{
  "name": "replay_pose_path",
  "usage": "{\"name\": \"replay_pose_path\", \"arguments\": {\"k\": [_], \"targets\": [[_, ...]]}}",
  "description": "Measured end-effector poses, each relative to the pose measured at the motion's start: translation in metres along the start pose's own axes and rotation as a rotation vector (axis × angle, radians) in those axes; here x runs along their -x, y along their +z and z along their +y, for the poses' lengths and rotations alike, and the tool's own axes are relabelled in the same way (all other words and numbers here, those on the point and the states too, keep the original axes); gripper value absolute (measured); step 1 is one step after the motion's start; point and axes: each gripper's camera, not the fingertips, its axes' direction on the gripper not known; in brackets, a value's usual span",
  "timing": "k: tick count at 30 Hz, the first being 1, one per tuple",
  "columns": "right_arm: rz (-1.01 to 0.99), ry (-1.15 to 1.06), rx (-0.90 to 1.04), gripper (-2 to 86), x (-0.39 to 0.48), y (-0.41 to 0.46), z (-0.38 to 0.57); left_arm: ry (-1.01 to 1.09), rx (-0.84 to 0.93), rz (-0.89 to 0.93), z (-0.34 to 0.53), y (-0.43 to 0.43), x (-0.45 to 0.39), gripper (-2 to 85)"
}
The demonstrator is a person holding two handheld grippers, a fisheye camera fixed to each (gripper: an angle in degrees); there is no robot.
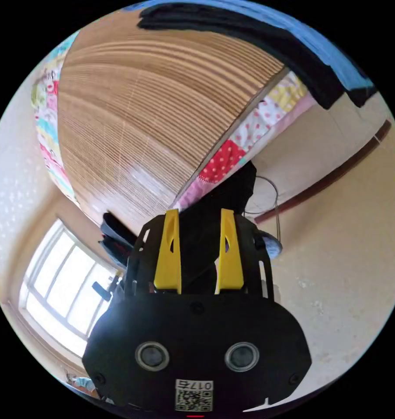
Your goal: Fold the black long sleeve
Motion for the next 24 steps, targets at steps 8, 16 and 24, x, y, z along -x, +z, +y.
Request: {"name": "replay_pose_path", "arguments": {"k": [8,16,24], "targets": [[0.219,-0.411,-0.007,2.3,0.131,0.019,0.062,-0.346,-0.435,-0.290,0.059,-0.079,0.145,13.1],[0.146,-0.543,-0.012,0.4,0.127,0.031,0.151,-0.229,-0.453,-0.380,0.014,-0.044,0.225,16.9],[0.108,-0.587,-0.119,0.6,0.060,0.012,0.215,-0.259,-0.622,-0.321,0.075,-0.023,0.257,4.2]]}}
